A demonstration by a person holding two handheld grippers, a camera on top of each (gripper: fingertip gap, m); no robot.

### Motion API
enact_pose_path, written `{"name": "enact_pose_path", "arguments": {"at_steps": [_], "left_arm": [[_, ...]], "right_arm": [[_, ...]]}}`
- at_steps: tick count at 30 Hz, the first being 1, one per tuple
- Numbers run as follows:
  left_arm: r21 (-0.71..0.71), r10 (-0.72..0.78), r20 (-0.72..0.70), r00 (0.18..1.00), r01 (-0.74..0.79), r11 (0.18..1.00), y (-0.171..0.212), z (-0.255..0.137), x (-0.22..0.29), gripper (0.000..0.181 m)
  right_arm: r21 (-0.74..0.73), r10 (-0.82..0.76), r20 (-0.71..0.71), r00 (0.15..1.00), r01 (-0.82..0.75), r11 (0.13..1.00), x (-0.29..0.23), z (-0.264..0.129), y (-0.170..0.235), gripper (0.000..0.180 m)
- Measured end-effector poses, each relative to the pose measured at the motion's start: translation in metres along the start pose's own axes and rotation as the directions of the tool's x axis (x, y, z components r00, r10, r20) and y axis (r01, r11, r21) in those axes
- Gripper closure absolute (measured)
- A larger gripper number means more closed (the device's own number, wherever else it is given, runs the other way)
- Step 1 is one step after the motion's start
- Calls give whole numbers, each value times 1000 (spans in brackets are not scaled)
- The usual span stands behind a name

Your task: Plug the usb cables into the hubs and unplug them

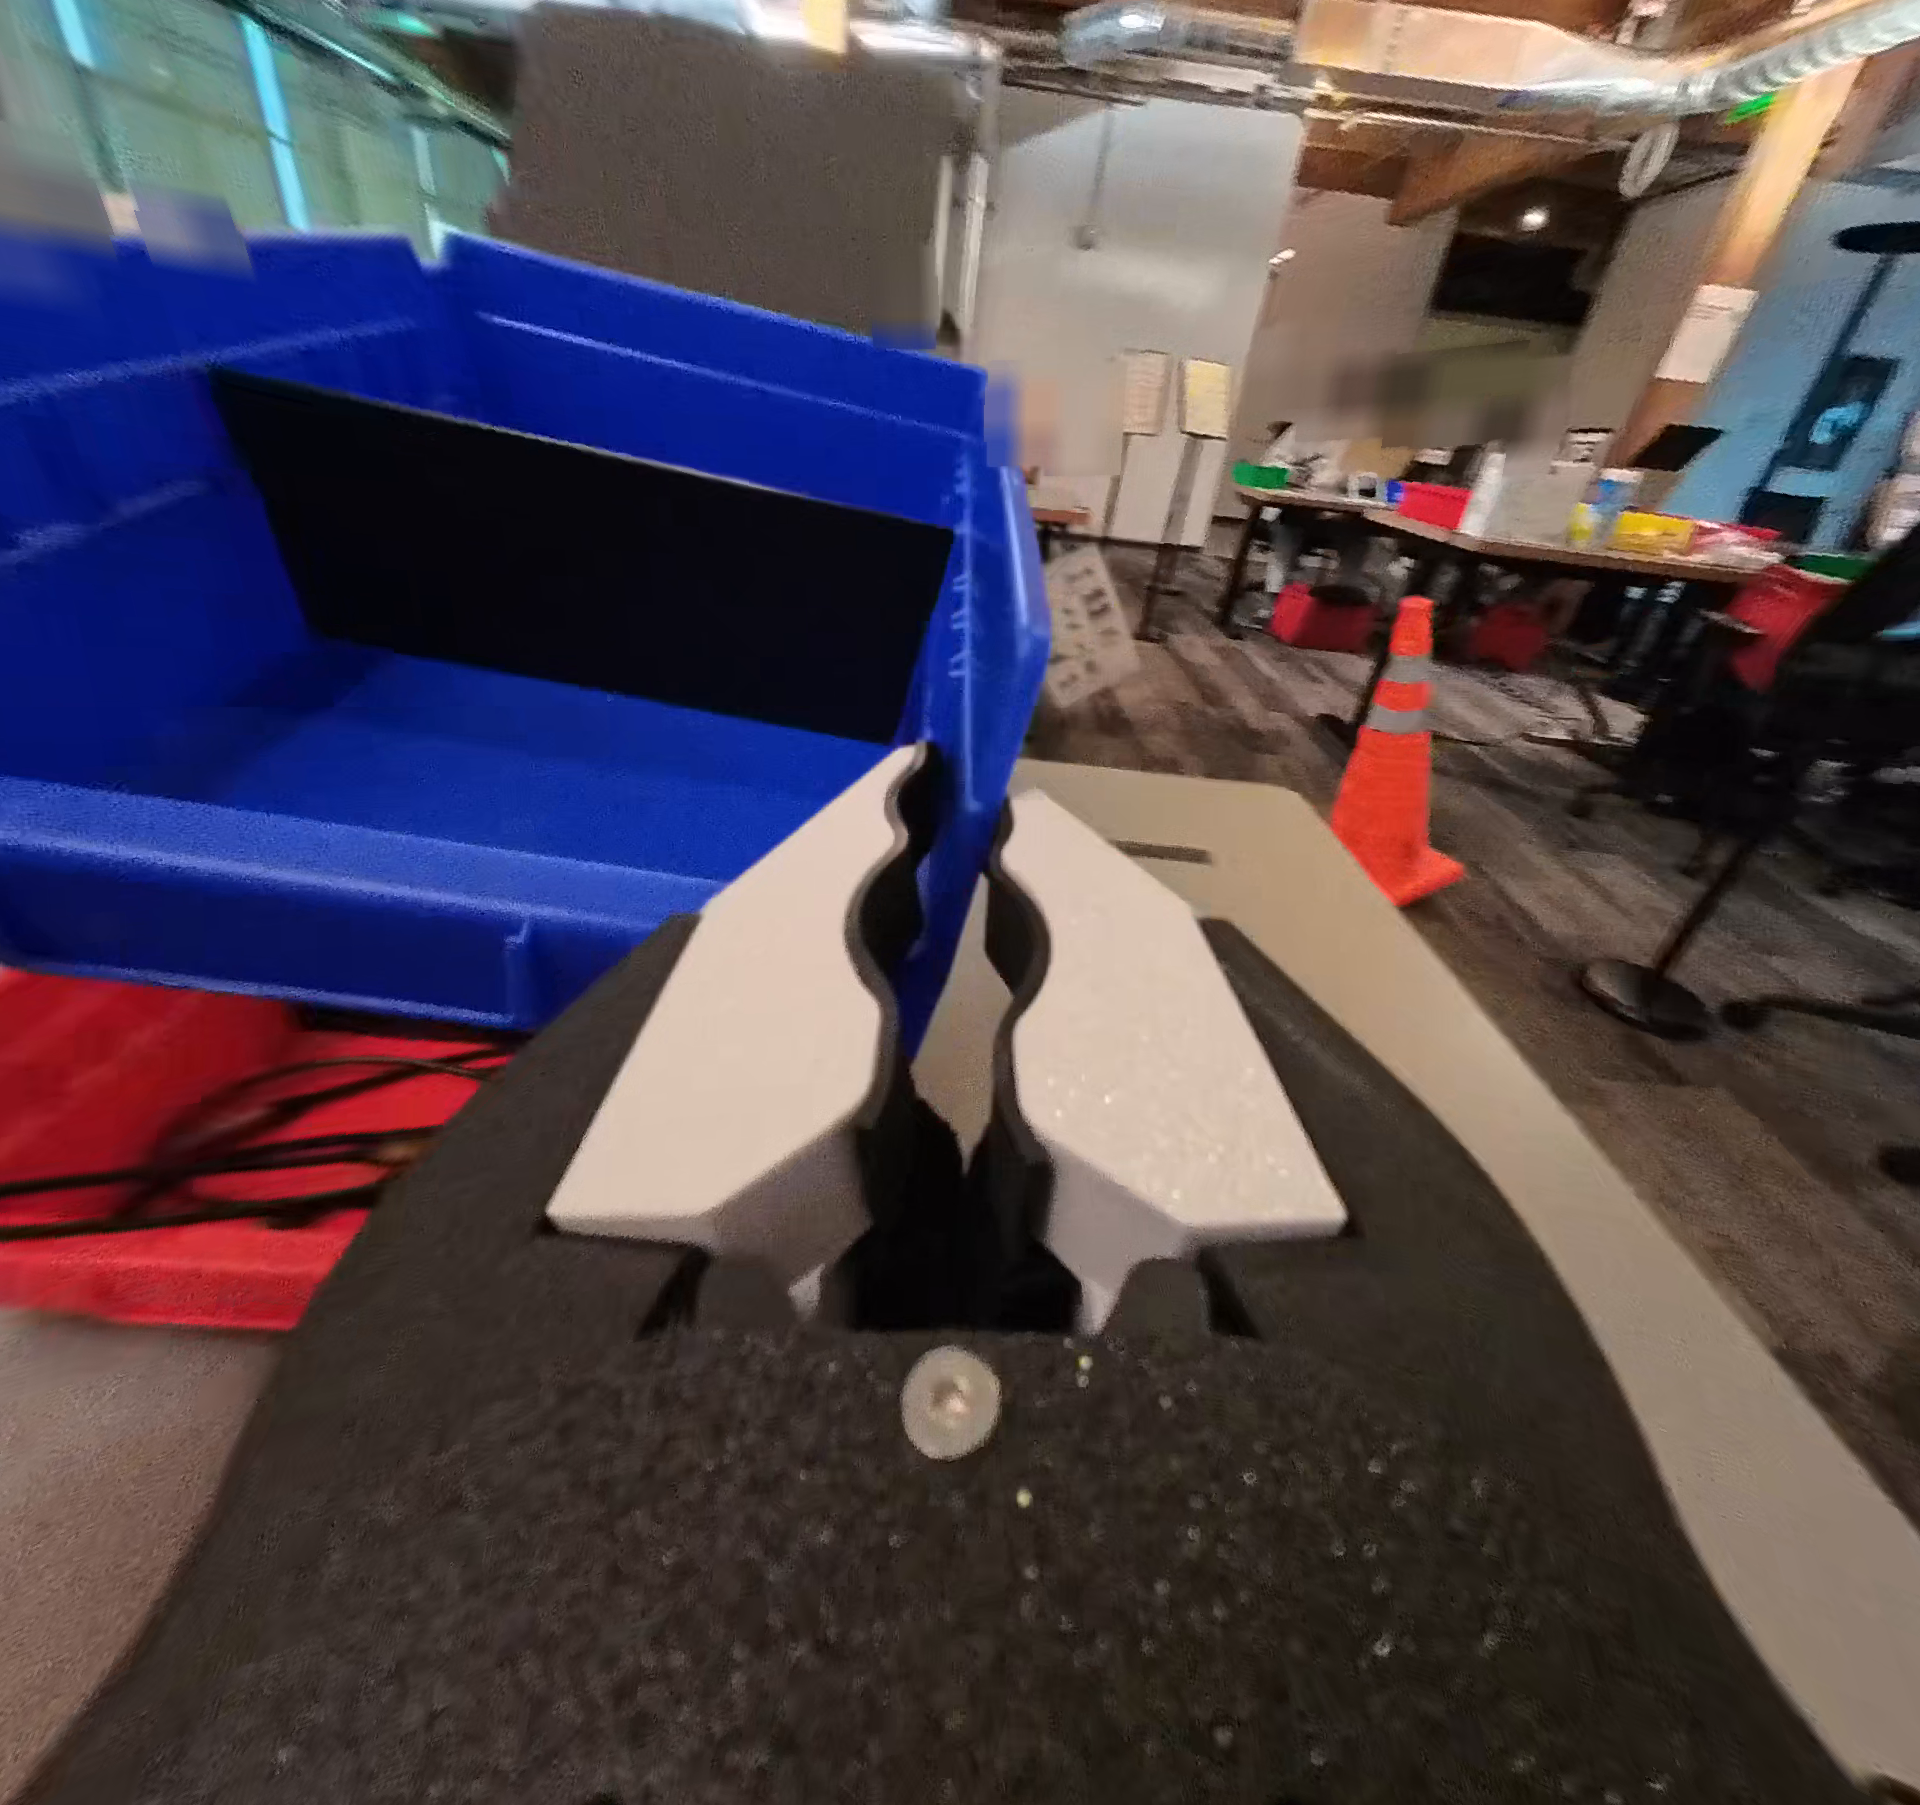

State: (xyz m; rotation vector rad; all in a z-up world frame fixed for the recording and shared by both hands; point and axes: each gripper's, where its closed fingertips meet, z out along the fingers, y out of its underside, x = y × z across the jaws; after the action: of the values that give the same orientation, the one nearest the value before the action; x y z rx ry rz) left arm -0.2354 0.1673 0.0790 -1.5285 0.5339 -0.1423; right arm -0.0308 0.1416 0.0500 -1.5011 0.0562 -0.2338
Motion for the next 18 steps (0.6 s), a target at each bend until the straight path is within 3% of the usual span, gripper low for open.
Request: {"name": "enact_pose_path", "arguments": {"at_steps": [2, 5, 8, 11, 15, 18], "left_arm": [[-20, 28, -33, 999, -29, 999, -4, 37, 54, 176], [-95, 13, -110, 994, -23, 995, 12, 85, 130, 175], [-162, 7, -153, 988, -32, 986, 49, 119, 188, 175], [-251, -38, -170, 985, -6, 968, 91, 137, 218, 176], [-256, -34, -161, 986, -9, 967, 120, 140, 229, 175], [-341, -148, -191, 970, 76, 937, 146, 136, 237, 174]], "right_arm": [[-68, 9, -52, 999, -13, 998, 55, 17, 33, 175], [-174, 158, -97, 983, -173, 970, 125, 31, 88, 176], [-269, 104, -127, 986, -135, 954, 171, 36, 142, 175], [-347, 105, -149, 983, -151, 925, 189, 36, 177, 177], [-406, 36, -129, 991, -86, 910, 192, 41, 197, 176], [-483, 66, -123, 990, -118, 867, 188, 41, 222, 175]]}}
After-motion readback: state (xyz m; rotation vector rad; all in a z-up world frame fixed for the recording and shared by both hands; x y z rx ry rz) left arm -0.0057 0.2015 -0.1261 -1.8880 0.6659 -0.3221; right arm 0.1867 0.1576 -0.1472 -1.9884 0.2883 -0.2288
